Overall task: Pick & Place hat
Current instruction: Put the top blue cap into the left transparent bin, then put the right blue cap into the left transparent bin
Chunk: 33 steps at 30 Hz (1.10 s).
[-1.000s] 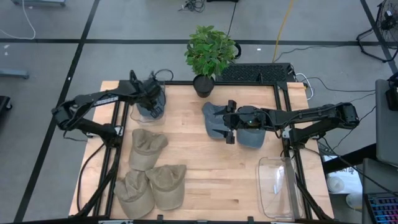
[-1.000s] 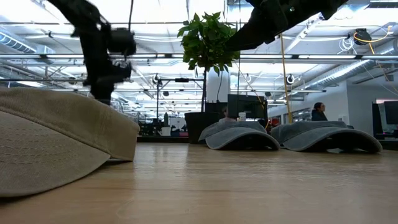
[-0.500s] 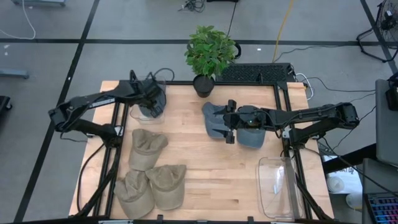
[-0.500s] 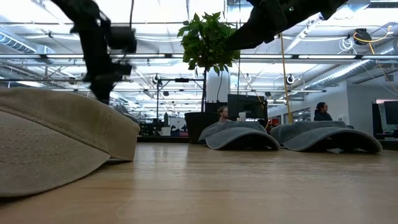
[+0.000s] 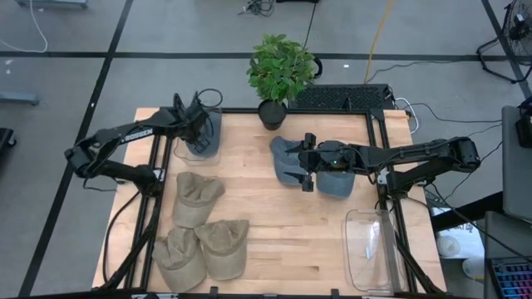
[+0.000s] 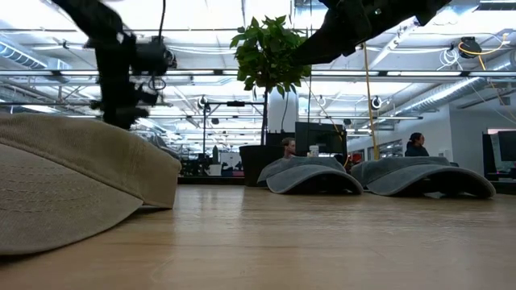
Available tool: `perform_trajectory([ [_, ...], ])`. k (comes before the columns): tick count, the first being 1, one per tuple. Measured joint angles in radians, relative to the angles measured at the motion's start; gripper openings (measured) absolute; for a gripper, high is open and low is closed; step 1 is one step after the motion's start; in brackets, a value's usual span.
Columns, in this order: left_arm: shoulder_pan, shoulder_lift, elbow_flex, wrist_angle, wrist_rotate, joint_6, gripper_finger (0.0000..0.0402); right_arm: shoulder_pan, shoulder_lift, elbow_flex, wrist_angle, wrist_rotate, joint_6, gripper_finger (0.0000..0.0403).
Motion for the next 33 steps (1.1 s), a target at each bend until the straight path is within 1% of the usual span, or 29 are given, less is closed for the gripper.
perform_trajectory([
  [3, 0.042, 0.067, -0.076, 0.136, 0.083, 0.020, 0.0003, 0.000, 0.000, 0.000, 0.000, 0.000, 0.000, 0.0313],
  [5, 0.051, 0.110, -0.100, 0.180, 0.093, 0.025, 0.0006, 0.000, 0.000, 0.000, 0.000, 0.000, 0.000, 0.0313],
  [7, 0.054, 0.132, -0.099, 0.184, 0.088, 0.029, 0.0007, 0.000, 0.000, 0.000, 0.000, 0.000, 0.000, 0.0313],
  [10, 0.052, 0.123, -0.077, 0.149, 0.075, 0.038, 0.0003, 0.000, 0.000, 0.000, 0.000, 0.000, 0.001, 0.0313],
  [14, 0.041, 0.059, -0.016, 0.046, 0.066, 0.041, 0.0010, 0.000, 0.000, 0.000, 0.001, 0.000, 0.001, 0.0313],
  [20, 0.017, -0.048, 0.096, -0.037, 0.032, 0.058, 0.0003, 0.000, 0.000, 0.000, 0.001, 0.003, 0.002, 0.0313],
  [24, -0.005, -0.117, 0.141, -0.048, 0.039, 0.085, 0.0017, 0.000, 0.000, 0.000, 0.000, 0.003, -0.001, 0.0313],
  [27, -0.025, -0.181, 0.150, -0.057, 0.088, 0.127, 0.0024, 0.000, 0.000, 0.000, -0.014, 0.003, -0.003, 0.0313],
  [31, -0.054, -0.280, 0.152, -0.059, 0.231, 0.117, 0.0025, 0.000, 0.000, 0.000, -0.064, 0.008, 0.002, 0.0313],
  [33, -0.073, -0.330, 0.152, -0.053, 0.300, 0.105, 0.0026, 0.000, 0.000, 0.000, -0.104, 0.028, 0.018, 0.0313],
])
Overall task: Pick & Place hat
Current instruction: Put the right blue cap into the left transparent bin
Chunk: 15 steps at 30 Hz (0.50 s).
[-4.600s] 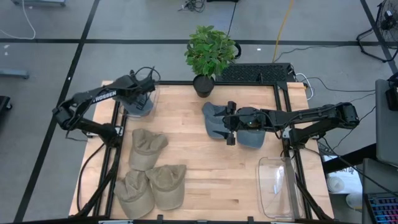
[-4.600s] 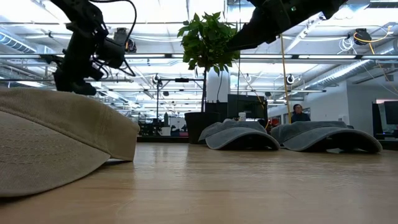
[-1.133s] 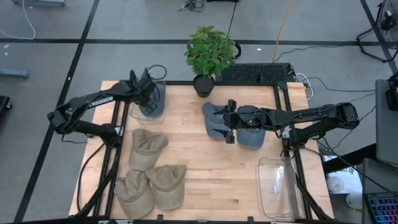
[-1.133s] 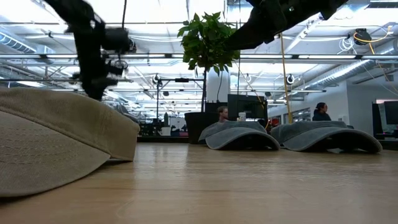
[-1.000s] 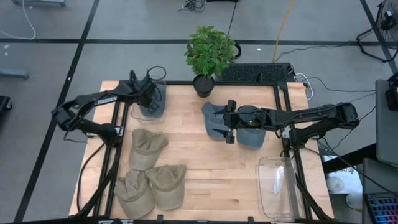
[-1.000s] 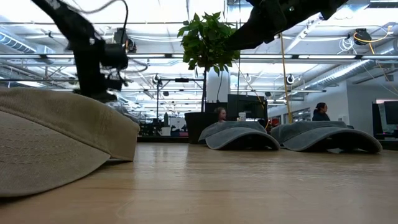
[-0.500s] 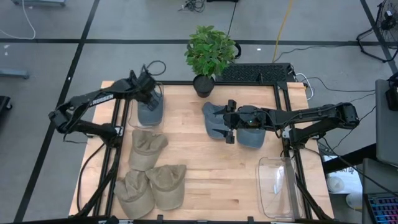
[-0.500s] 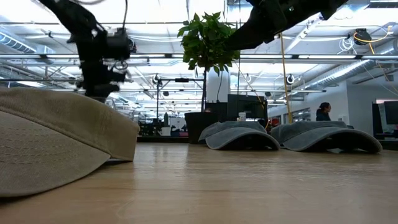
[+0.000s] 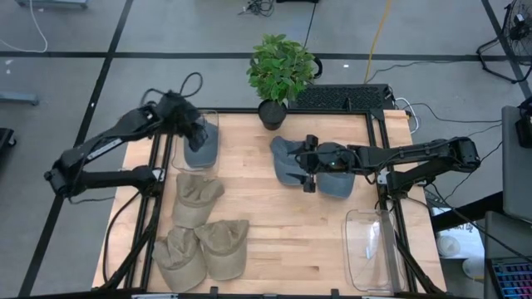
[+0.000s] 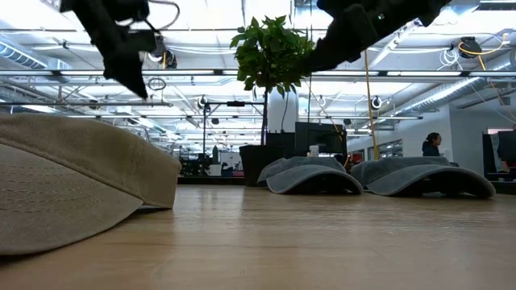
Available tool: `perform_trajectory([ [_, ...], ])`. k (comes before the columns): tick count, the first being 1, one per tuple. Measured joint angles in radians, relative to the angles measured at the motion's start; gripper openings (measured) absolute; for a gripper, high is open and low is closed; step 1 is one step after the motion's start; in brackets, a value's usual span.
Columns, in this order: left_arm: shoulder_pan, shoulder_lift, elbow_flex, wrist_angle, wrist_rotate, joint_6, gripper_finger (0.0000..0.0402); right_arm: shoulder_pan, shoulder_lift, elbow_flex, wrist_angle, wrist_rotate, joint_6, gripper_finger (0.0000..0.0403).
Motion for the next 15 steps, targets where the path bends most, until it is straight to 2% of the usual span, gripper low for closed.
perform_trajectory([
  [3, -0.038, -0.078, 0.000, 0.040, 0.063, -0.009, 0.0032, -0.001, 0.000, 0.000, -0.080, 0.044, 0.038, 0.0313],
  [6, -0.078, -0.150, 0.000, 0.107, 0.131, -0.036, 0.0062, 0.000, -0.003, 0.001, -0.176, 0.103, 0.092, 0.0313],
  [13, -0.139, -0.278, 0.001, 0.132, 0.150, -0.008, 0.0194, -0.001, -0.025, 0.121, -0.762, 0.132, 0.367, 0.0313],
  [15, -0.144, -0.304, 0.001, 0.131, 0.150, 0.000, 0.0231, -0.001, -0.028, 0.138, -0.876, 0.133, 0.435, 0.0313],
])
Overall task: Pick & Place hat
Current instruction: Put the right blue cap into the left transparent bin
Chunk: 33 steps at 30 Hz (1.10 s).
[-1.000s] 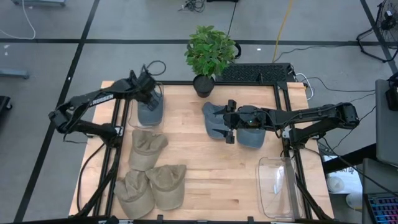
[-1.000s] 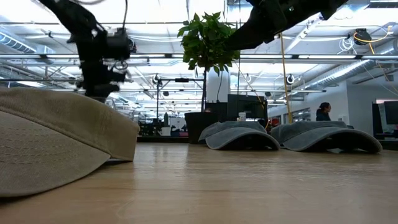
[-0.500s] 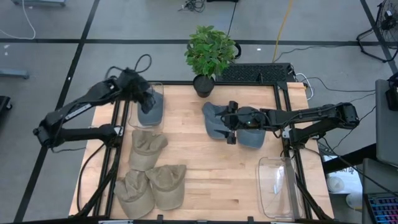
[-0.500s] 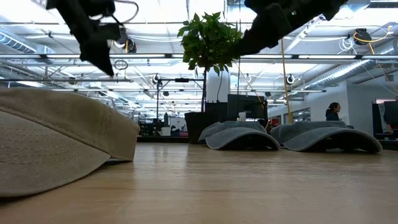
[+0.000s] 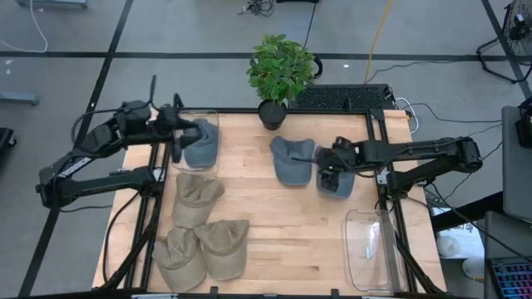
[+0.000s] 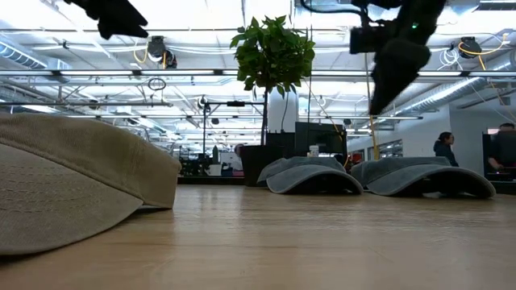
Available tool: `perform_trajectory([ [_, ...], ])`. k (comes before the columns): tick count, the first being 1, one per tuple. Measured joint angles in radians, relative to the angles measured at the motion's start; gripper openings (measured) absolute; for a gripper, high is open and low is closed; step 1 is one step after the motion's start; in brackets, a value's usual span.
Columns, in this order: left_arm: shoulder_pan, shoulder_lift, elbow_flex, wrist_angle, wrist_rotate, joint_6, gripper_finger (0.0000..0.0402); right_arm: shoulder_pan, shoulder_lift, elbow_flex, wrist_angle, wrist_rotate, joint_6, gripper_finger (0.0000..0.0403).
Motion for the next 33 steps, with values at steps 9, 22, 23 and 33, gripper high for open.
perform_trajectory([
  [9, -0.002, -0.019, 0.000, 0.045, -0.095, 0.015, 0.0327, -0.042, -0.009, -0.021, -0.140, -0.007, 0.234, 0.0312],
  [22, -0.002, -0.012, 0.000, 0.050, -0.095, 0.018, 0.0347, -0.115, -0.007, -0.023, -0.302, -0.007, 0.587, 0.0310],
  [23, -0.002, -0.012, 0.000, 0.050, -0.095, 0.018, 0.0347, -0.115, -0.008, -0.025, -0.291, -0.007, 0.559, 0.0310],
  [33, -0.002, -0.012, 0.000, 0.050, -0.096, 0.018, 0.0347, -0.111, -0.004, -0.139, -0.047, -0.220, 0.165, 0.0310],
])
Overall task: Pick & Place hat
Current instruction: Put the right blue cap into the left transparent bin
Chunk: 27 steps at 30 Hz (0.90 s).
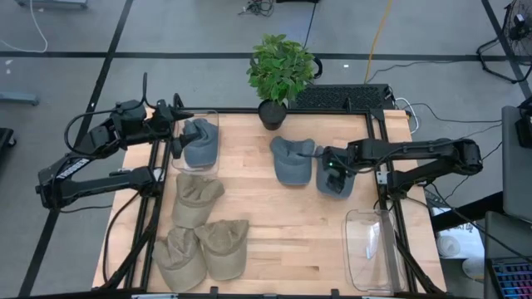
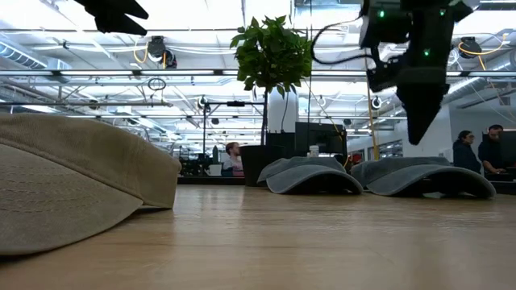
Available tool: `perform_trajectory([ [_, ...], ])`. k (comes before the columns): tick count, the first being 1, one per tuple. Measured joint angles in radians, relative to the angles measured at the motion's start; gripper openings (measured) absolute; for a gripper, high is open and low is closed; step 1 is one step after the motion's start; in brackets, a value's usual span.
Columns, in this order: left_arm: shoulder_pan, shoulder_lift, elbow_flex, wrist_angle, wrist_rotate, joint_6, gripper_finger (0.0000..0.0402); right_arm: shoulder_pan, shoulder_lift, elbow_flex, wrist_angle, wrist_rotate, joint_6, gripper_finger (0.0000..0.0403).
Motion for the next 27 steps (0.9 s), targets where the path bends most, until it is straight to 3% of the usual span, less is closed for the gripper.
perform_trajectory([
  [2, 0.000, 0.000, 0.000, 0.000, 0.000, 0.000, 0.0347, -0.008, 0.000, -0.016, 0.008, -0.003, -0.026, 0.0310],
  [7, 0.000, 0.000, 0.000, 0.000, -0.001, 0.000, 0.0347, -0.034, 0.000, -0.022, 0.003, 0.124, -0.039, 0.0310],
  [18, 0.000, 0.000, 0.000, -0.001, -0.001, 0.000, 0.0347, -0.042, 0.003, -0.031, 0.019, 0.111, -0.065, 0.0310],
  [27, 0.000, 0.000, 0.000, -0.001, 0.000, 0.000, 0.0347, -0.066, 0.007, -0.145, 0.124, 0.108, -0.065, 0.0310],
])
